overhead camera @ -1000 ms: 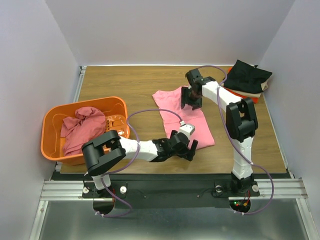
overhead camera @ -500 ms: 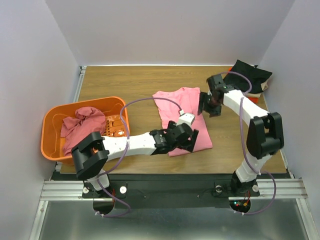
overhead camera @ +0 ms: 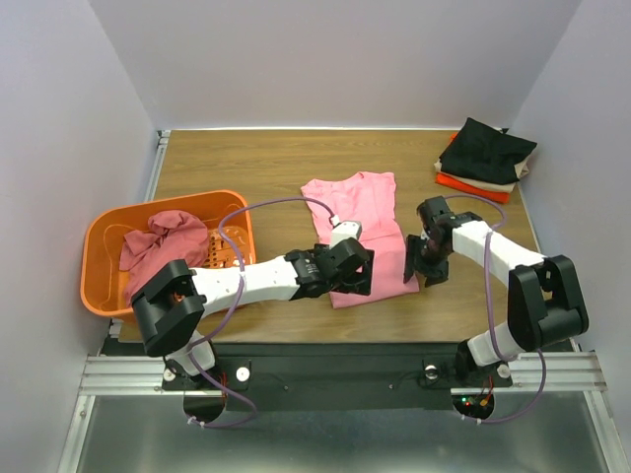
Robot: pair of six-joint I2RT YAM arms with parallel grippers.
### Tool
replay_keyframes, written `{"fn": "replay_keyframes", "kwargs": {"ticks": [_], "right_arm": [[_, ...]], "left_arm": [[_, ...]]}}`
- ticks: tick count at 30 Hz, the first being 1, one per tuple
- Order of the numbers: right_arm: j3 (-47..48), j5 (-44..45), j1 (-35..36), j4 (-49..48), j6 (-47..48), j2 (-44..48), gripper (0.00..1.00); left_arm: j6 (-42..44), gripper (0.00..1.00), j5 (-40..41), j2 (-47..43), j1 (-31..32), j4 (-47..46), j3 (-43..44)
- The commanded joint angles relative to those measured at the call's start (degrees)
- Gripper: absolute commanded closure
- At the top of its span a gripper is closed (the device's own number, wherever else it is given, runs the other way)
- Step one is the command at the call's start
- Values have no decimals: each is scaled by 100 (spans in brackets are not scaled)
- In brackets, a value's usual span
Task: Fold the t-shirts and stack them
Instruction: Fold the tshirt
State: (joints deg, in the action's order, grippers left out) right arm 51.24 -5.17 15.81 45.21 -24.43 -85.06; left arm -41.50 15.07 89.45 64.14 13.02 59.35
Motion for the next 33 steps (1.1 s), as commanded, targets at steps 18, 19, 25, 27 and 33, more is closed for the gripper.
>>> {"fn": "replay_keyframes", "kwargs": {"ticks": [18,19,25,27,33], "right_arm": [[-668,-81,9,-891,-62,-283,73],[-668,-98,9,-883,-62,-292,75],[-668,-133,9,-882,-54,-310,81],[-660,-133,9,-882,-54,-301,81],[-703,-134,1,-882,-71,-301,82]], "left_arm": [[-649,6,-92,-252,20,395,-468],[-649,7,-127,-253,20,369,-521],[-588,18,-408,-16,28,316,-530],[-570,20,-531,142,28,307,-504],[-553,29,-602,424,28,219,-504]]}}
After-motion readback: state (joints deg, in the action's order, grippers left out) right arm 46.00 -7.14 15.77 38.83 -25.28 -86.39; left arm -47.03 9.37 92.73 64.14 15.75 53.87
